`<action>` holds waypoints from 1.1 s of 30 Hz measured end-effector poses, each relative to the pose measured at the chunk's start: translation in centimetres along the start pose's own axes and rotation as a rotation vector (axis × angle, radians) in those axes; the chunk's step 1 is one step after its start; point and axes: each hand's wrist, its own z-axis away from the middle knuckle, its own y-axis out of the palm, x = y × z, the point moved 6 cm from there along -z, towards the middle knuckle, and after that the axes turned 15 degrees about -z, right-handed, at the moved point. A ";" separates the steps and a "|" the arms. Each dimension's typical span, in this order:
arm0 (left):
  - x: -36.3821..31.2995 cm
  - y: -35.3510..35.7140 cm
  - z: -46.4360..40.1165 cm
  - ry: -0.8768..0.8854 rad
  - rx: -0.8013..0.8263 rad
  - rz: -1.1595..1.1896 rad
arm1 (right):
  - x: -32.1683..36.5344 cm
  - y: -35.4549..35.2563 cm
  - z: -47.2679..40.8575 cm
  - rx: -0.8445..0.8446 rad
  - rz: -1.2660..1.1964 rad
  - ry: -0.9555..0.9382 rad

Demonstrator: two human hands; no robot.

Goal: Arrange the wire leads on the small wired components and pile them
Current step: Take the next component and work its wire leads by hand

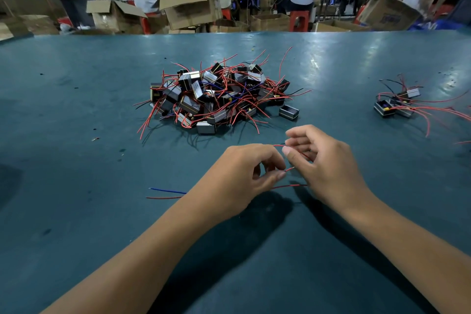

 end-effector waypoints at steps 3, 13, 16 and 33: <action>0.4 -0.1 -0.1 -0.021 -0.011 0.009 | 0.1 0.2 -0.2 0.053 -0.076 0.030; 1.7 -0.2 0.1 -0.178 0.015 0.146 | -0.2 0.0 -0.1 0.103 -0.234 0.138; 1.7 -0.1 0.1 -0.194 -0.003 0.159 | -0.3 0.3 0.2 0.095 -0.342 0.195; 2.3 0.8 -0.1 -0.255 0.004 0.336 | 0.3 1.2 1.1 0.071 -0.467 0.180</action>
